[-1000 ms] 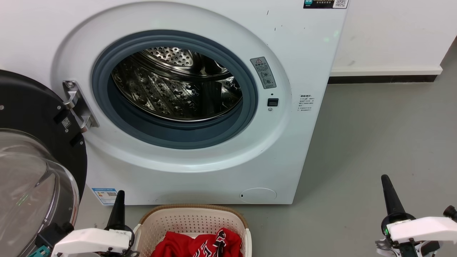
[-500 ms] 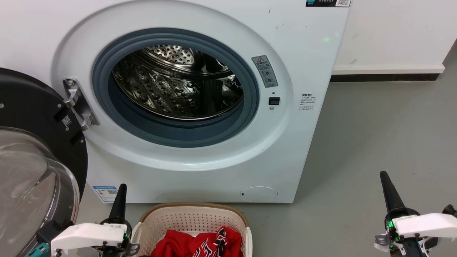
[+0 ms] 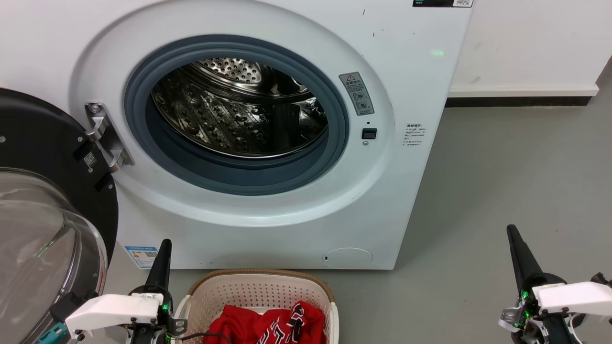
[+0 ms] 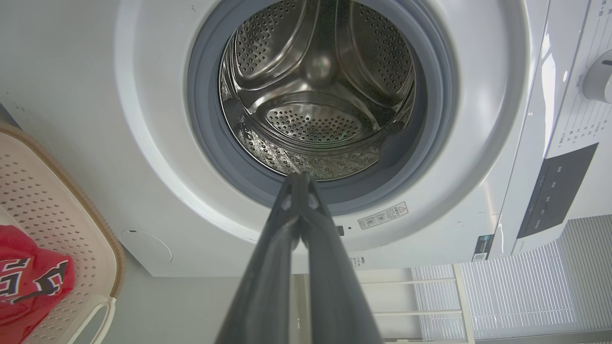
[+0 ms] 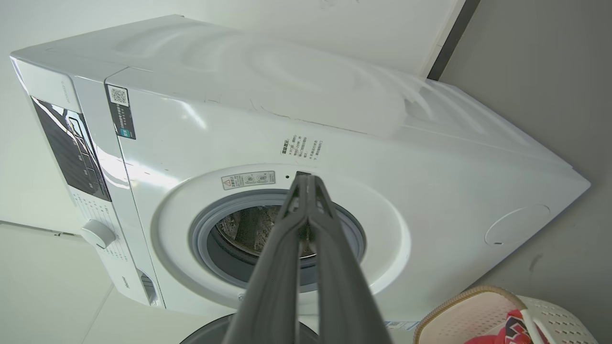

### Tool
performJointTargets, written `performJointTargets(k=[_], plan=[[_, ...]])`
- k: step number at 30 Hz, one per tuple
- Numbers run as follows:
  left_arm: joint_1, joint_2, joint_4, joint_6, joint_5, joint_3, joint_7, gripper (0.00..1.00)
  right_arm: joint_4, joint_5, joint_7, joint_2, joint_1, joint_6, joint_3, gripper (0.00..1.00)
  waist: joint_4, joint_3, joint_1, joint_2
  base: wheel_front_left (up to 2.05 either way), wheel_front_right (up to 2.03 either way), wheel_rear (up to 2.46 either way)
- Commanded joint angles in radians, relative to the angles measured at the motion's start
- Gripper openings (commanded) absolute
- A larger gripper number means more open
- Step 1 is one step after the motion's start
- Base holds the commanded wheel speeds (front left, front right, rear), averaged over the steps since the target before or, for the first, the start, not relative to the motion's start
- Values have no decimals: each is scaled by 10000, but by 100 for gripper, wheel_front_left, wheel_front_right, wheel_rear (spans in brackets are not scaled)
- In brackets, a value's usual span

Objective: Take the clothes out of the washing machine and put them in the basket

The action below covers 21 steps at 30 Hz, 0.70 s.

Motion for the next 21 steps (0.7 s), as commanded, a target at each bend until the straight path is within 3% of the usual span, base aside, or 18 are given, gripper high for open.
performJointTargets(k=[1,21], plan=[[-182,-5,0,-57,-198,41,77,0,4,226,59,-44,-249,-1,-18,0,4,6,-1,0,0,0,0],[-421,-13,98,-155,-1789,86,450,0,205,1917,443,-48,-476,-3,-48,0,64,111,-1,0,0,0,0]])
